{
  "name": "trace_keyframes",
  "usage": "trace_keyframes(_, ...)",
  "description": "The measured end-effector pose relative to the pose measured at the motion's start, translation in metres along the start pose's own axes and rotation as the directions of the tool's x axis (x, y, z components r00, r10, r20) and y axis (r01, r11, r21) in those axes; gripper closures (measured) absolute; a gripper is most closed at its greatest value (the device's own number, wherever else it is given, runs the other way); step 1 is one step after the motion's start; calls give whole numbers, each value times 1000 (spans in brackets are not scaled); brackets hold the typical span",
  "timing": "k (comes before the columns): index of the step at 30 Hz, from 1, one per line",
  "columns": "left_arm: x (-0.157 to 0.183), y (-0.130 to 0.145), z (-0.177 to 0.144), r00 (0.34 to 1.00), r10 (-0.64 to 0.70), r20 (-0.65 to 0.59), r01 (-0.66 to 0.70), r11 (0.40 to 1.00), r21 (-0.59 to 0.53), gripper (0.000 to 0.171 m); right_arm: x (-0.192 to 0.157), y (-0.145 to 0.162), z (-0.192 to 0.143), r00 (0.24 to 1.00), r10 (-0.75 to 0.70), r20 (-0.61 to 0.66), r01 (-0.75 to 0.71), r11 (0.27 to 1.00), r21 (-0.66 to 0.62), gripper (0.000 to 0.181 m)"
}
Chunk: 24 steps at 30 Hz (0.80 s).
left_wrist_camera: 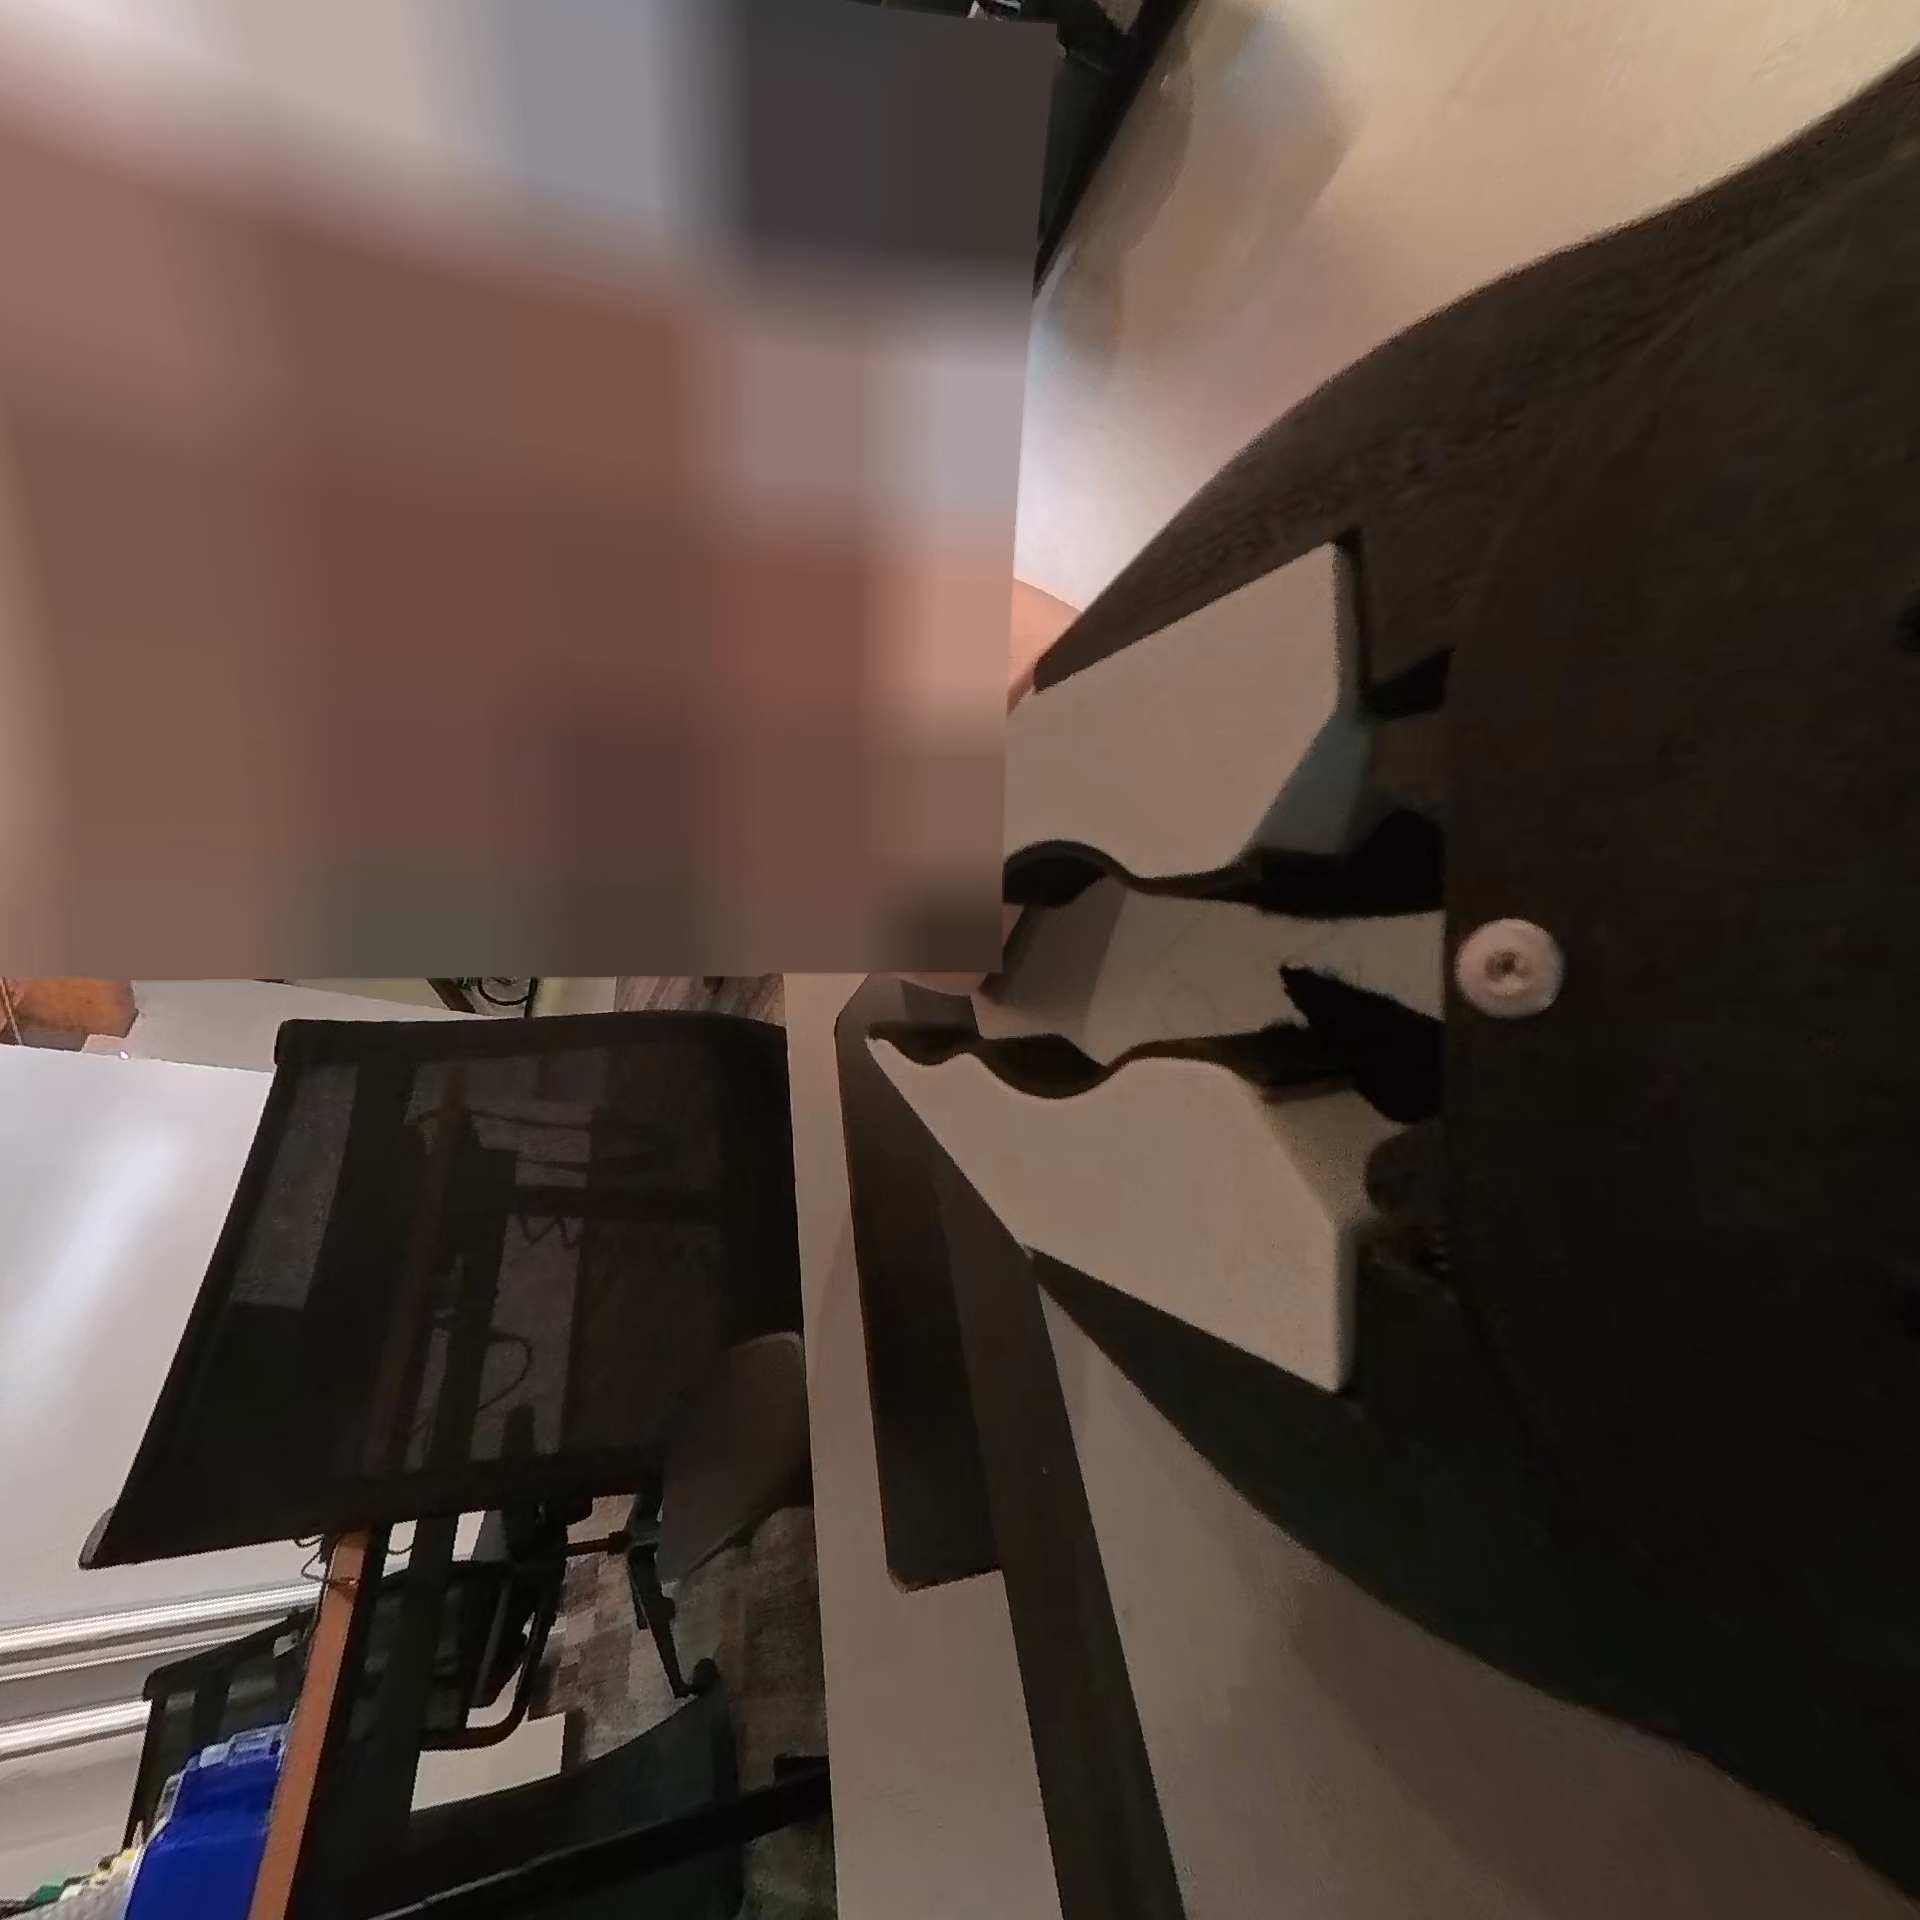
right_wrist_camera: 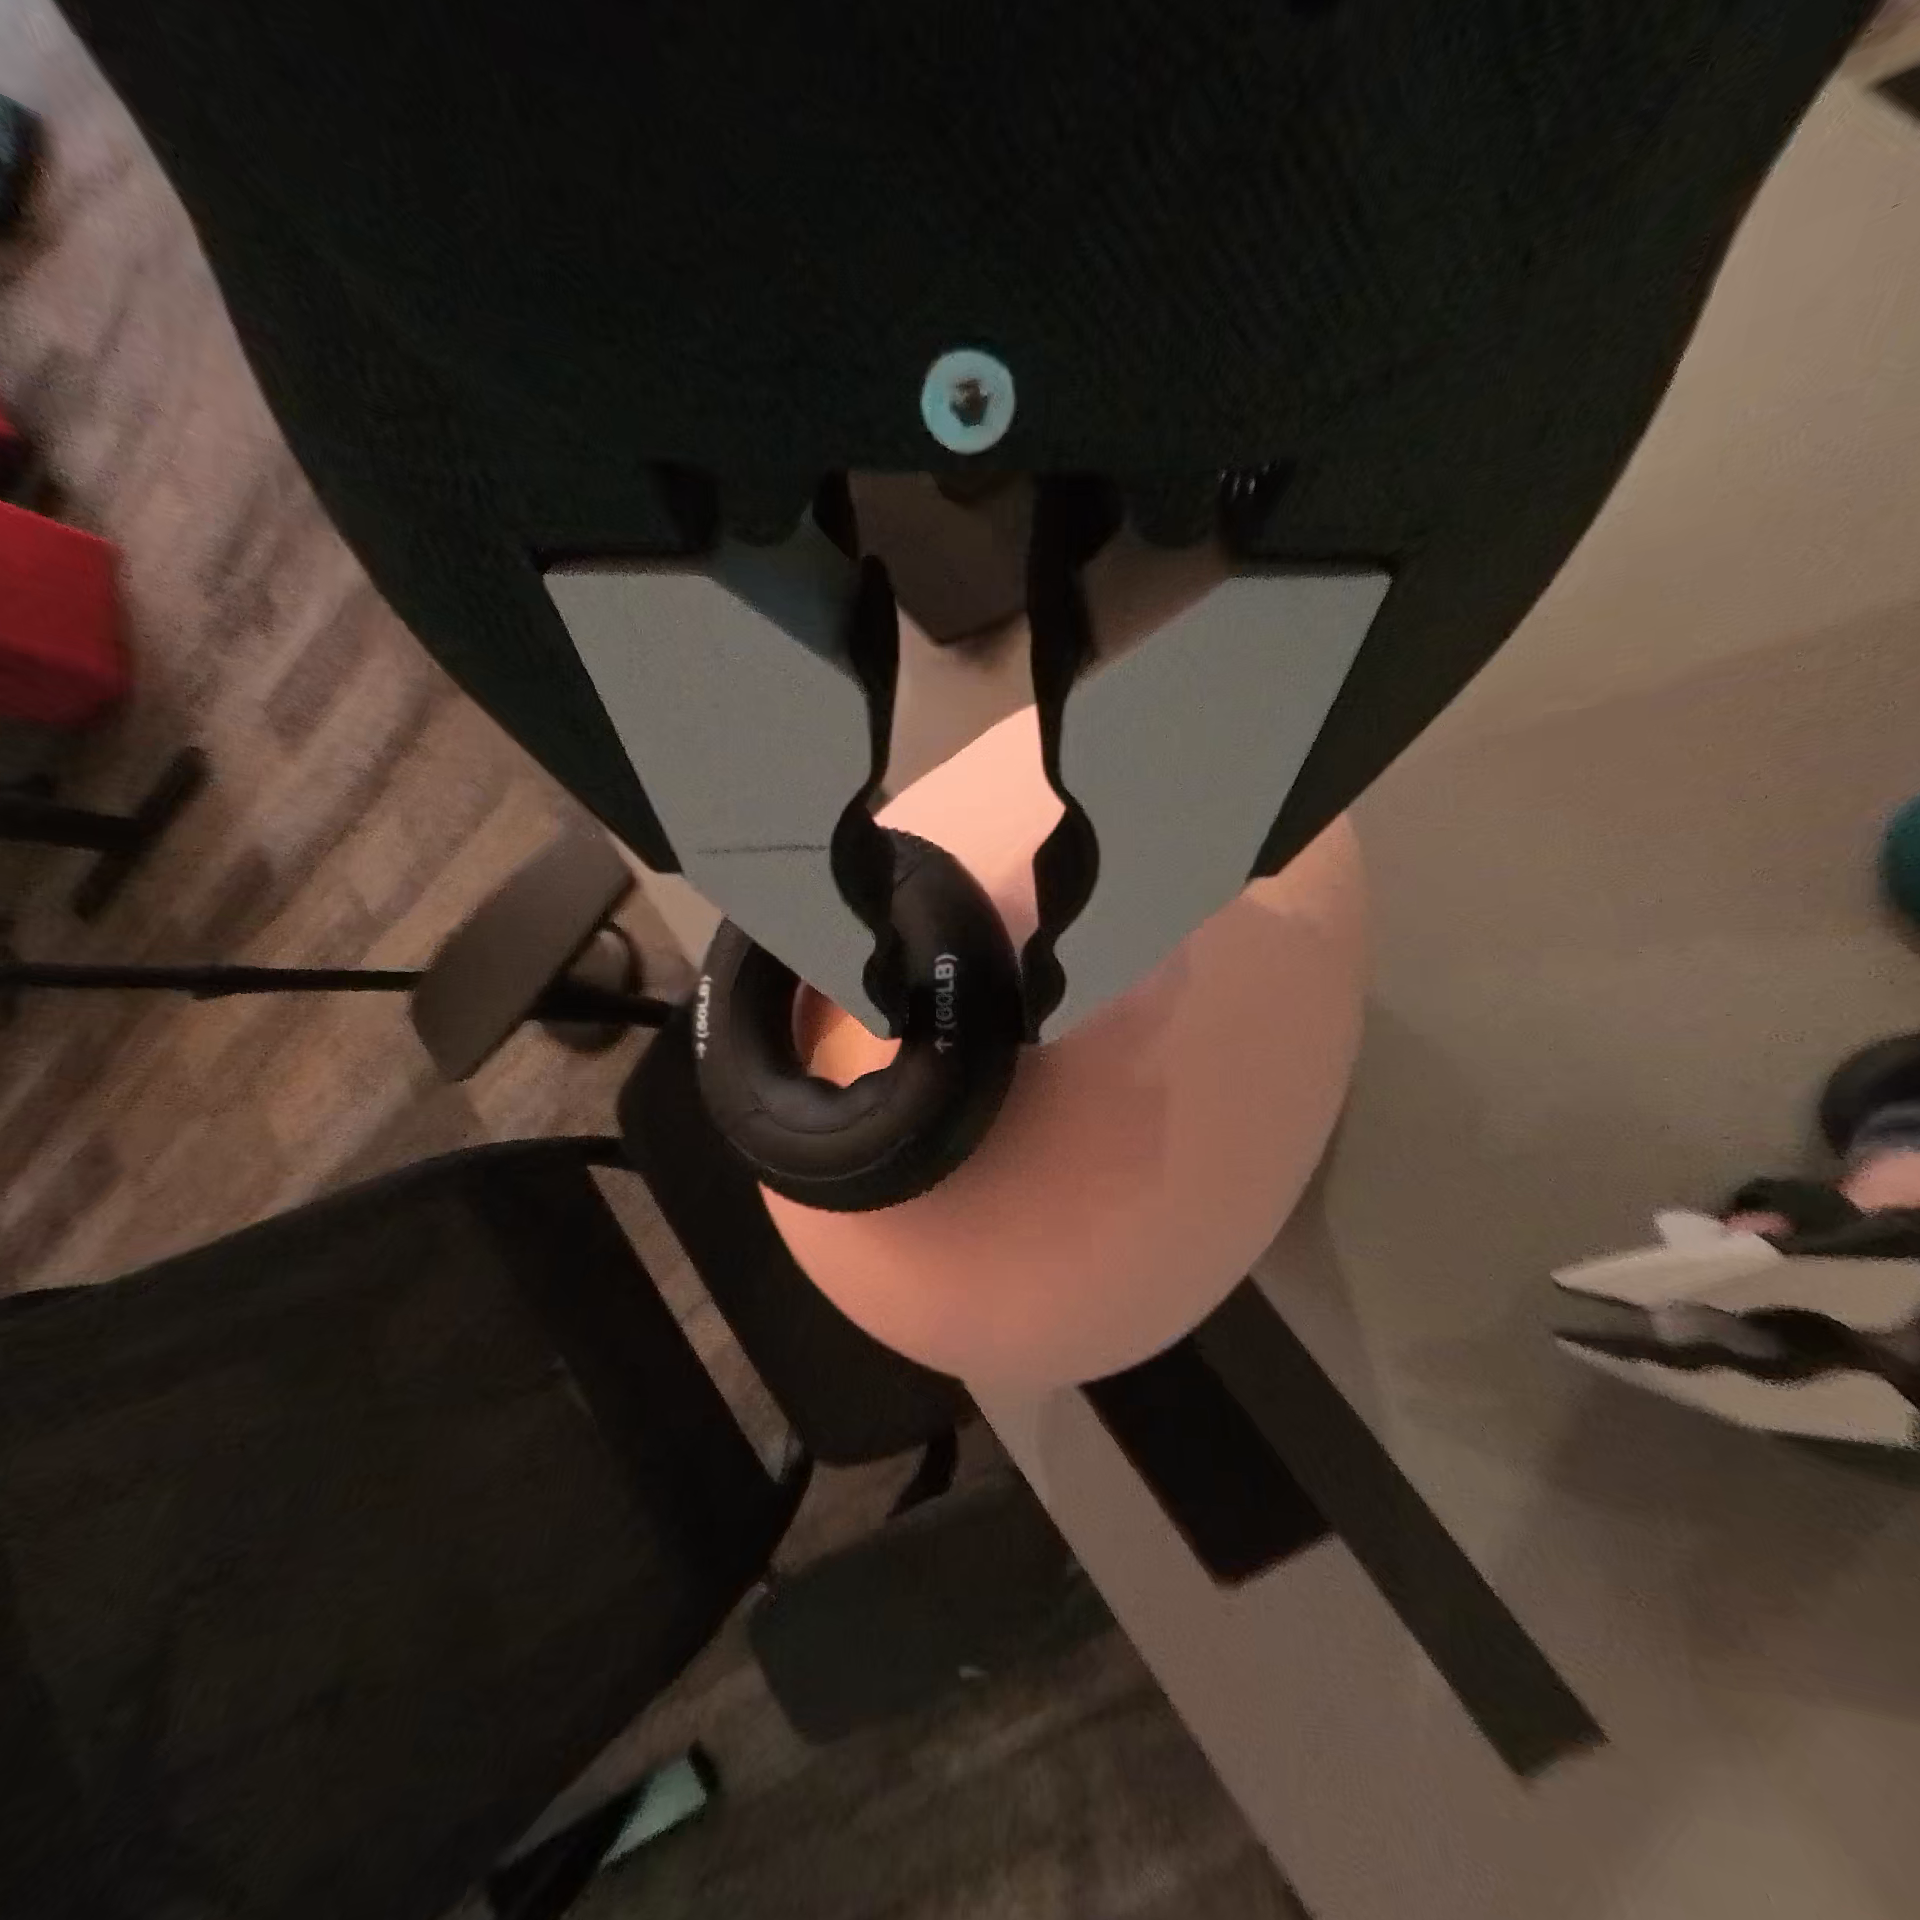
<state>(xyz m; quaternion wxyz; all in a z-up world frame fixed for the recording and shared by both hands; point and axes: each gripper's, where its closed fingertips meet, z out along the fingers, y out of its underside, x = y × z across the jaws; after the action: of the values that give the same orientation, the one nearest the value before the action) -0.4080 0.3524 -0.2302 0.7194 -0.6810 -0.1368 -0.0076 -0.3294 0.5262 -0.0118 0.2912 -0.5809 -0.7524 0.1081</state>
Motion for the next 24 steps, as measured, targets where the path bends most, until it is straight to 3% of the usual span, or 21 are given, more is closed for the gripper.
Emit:
trace_keyframes(5,-2,0,0,1000,-18,-1,18,1000,1,154,-13,-18,-3,985,-166,-47,164,986,-40,162)
trace_keyframes(17,-1,0,1,1000,-8,-3,8,1000,0,154,-14,-11,-2,971,-224,-80,209,964,-163,162)
trace_keyframes(24,-2,0,1,1000,-19,-4,19,1000,2,154,-19,-13,-2,977,-203,-67,193,972,-133,159)
